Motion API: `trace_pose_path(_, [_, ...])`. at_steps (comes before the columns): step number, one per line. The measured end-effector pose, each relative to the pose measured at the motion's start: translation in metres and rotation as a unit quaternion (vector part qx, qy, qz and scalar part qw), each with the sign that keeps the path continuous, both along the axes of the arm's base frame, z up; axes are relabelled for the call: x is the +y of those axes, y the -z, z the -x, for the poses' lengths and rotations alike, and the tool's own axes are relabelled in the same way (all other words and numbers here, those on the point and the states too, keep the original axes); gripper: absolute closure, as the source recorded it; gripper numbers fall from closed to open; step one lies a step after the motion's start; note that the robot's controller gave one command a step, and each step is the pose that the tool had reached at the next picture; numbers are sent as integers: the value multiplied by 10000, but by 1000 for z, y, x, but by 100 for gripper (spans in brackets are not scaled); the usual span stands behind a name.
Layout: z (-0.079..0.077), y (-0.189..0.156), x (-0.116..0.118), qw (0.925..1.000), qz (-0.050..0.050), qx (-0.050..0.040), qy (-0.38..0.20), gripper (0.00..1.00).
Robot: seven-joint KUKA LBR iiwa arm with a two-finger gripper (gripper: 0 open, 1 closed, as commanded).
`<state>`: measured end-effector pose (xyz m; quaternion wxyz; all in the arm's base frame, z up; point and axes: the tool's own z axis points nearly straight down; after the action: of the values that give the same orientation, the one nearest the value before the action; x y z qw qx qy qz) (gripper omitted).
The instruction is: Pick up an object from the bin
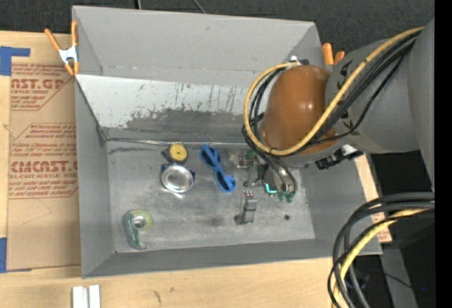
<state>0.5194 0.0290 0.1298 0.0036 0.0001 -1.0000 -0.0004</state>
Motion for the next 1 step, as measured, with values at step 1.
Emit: trace_pose_path(1, [-62,61,-10,9942,-1,-55,-1072,0])
